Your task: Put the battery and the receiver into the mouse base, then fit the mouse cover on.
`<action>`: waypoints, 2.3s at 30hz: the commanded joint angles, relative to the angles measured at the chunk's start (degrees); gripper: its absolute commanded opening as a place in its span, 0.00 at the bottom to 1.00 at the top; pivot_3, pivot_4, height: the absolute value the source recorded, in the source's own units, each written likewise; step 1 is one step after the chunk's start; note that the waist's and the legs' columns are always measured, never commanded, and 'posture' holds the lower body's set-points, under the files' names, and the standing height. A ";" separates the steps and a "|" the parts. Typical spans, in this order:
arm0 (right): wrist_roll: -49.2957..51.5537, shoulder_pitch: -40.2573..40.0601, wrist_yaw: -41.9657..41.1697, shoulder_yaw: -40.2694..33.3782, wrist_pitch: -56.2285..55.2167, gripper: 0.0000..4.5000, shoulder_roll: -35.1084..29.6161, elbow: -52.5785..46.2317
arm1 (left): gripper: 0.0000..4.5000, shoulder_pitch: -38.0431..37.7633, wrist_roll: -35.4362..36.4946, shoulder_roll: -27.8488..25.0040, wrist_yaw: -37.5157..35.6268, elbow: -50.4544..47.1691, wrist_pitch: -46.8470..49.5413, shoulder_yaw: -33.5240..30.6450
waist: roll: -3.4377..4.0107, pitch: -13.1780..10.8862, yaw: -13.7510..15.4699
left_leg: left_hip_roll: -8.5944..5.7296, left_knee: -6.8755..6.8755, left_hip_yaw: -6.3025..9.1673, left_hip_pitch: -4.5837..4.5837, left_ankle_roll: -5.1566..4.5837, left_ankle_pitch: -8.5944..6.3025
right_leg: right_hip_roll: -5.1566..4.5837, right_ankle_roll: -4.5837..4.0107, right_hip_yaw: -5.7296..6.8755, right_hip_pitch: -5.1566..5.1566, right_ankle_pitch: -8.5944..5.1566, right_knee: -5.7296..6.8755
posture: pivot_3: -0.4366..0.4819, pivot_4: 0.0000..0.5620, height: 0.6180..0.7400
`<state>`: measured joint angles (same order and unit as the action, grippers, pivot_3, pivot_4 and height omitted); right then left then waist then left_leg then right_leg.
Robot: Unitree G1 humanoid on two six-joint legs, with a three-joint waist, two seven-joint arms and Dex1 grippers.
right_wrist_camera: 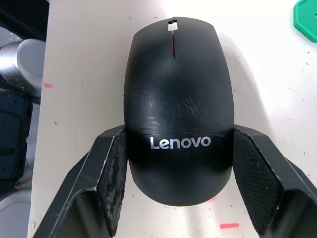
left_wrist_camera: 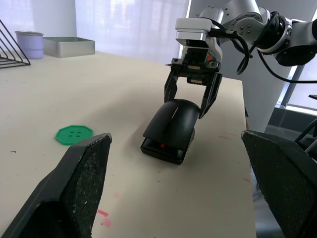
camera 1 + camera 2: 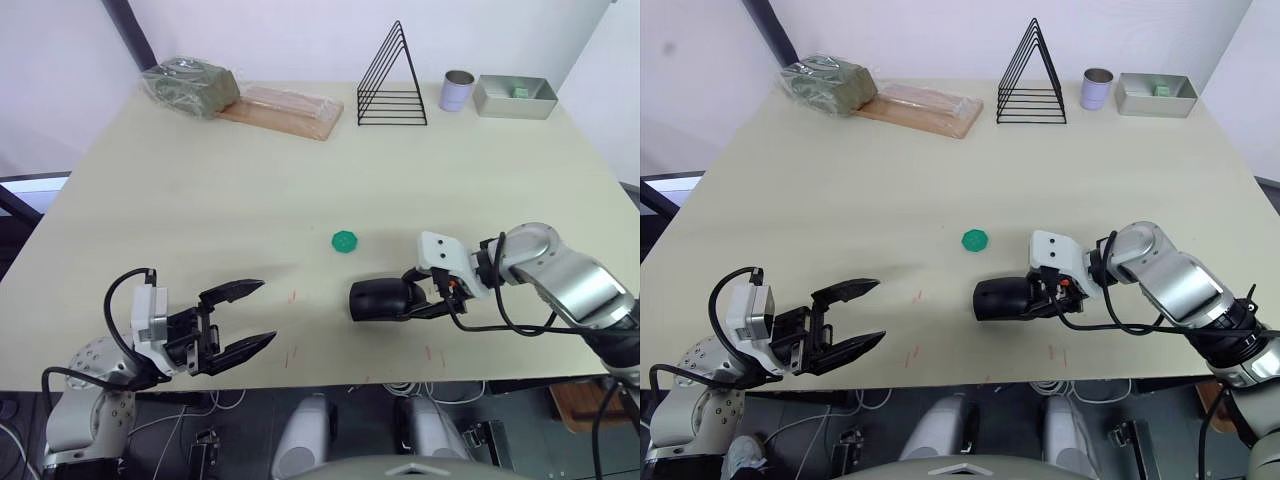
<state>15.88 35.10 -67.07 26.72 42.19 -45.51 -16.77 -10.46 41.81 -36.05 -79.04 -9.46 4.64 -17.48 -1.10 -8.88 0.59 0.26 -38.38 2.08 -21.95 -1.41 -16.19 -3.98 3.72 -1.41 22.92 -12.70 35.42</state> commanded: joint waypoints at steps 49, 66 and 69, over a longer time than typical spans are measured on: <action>0.88 0.84 -2.17 -5.75 1.76 0.99 2.95 -3.44 | 1.00 -2.07 0.38 -0.05 0.52 -3.15 0.11 -0.53 | -0.02 0.01 -1.16 | 0.00 0.06 0.03 0.02 0.01 0.00 | -0.03 0.00 0.00 0.00 0.00 -0.02 | 0.48 0.27 1.00; 0.35 -20.37 9.22 -14.65 -11.83 0.99 5.25 -5.55 | 1.00 -1.64 0.34 -0.65 -1.20 -1.23 -0.55 -0.64 | -0.07 0.03 -1.15 | 0.00 0.07 -0.01 0.01 0.01 -0.01 | -0.02 0.00 -0.02 -0.01 0.00 -0.04 | 0.48 0.27 1.00; 0.25 -20.87 9.40 -14.49 -13.41 0.99 5.46 -4.65 | 1.00 -1.16 0.13 -0.89 -2.09 -0.49 -0.66 -0.53 | -0.07 0.02 -1.13 | 0.00 0.07 -0.01 0.01 0.01 -0.01 | -0.02 0.01 -0.01 -0.01 0.00 -0.04 | 0.48 0.27 1.00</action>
<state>16.14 14.22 -57.94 13.56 30.63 -40.10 -21.10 -11.77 41.79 -36.39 -80.33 -9.86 4.68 -17.48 -1.17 -8.86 -0.54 0.25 -38.31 2.07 -21.94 -1.40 -16.20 -4.00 3.73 -1.43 22.91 -12.70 35.38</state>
